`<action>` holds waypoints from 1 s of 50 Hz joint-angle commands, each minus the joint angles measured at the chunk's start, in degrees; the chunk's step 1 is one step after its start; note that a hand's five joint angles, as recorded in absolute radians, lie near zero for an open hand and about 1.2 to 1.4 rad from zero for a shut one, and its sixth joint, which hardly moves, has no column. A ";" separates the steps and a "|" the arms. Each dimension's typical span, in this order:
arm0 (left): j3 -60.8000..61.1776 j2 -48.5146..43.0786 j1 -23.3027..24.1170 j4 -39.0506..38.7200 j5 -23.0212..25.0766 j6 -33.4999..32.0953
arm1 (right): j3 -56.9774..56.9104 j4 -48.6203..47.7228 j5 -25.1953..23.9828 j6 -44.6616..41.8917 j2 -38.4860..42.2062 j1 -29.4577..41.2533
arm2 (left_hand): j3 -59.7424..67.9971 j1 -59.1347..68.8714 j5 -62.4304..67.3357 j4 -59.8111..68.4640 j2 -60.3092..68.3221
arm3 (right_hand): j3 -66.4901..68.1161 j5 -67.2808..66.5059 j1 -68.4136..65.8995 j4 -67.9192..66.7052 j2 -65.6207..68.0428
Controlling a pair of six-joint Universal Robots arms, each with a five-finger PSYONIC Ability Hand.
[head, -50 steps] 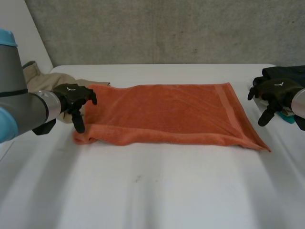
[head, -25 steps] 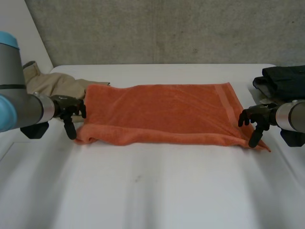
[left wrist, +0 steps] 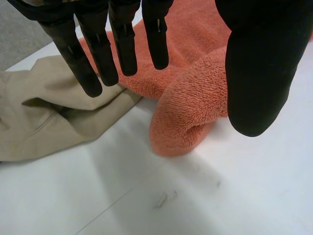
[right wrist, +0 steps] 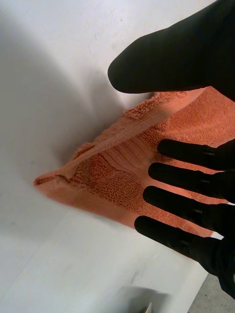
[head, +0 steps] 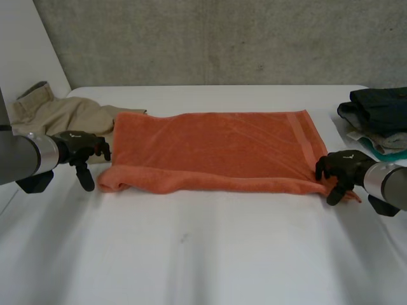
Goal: Fold the laundry.
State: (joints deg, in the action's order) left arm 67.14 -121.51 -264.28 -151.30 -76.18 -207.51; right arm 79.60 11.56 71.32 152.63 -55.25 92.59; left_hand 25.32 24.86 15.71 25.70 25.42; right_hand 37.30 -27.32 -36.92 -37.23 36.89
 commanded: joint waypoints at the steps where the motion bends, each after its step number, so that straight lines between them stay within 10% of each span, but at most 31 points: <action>1: 1.06 0.48 0.43 -1.45 0.42 1.41 | 0.38 -5.14 1.28 1.35 1.37 1.10 | 2.21 2.68 1.83 1.84 2.12 | 42.57 -42.56 -42.96 -42.65 42.99; 29: 7.57 -1.45 1.92 -9.27 2.09 -1.32 | 6.62 -10.07 -5.93 7.24 -28.51 -2.85 | 4.90 5.37 4.52 4.53 4.81 | 42.70 -42.68 -43.08 -42.77 43.11; 40: 8.88 1.18 3.42 -9.28 1.03 -1.93 | 5.12 -10.24 -5.93 7.42 -28.16 -4.70 | 36.86 37.33 36.48 36.49 36.77 | 42.70 -42.68 -43.08 -42.77 43.11; 45: 9.68 3.11 4.03 -6.29 -1.25 -5.09 | 4.95 -10.33 -5.84 6.89 -26.84 -4.79 | 35.36 35.83 34.98 34.99 35.26 | 42.70 -42.68 -43.08 -42.77 43.11; 50: 8.89 5.84 3.24 -7.95 -2.13 -5.89 | 4.95 -10.33 -5.66 6.19 -25.88 -4.44 | 2.40 2.87 2.02 2.03 2.31 | 42.70 -42.68 -43.08 -42.77 43.11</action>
State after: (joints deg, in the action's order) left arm 76.65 -118.14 -260.51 -158.22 -77.11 -212.30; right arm 84.58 1.24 65.52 159.58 -82.31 87.82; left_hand 48.39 47.61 38.38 48.44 48.45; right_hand 67.52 -57.03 -65.00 -68.39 67.18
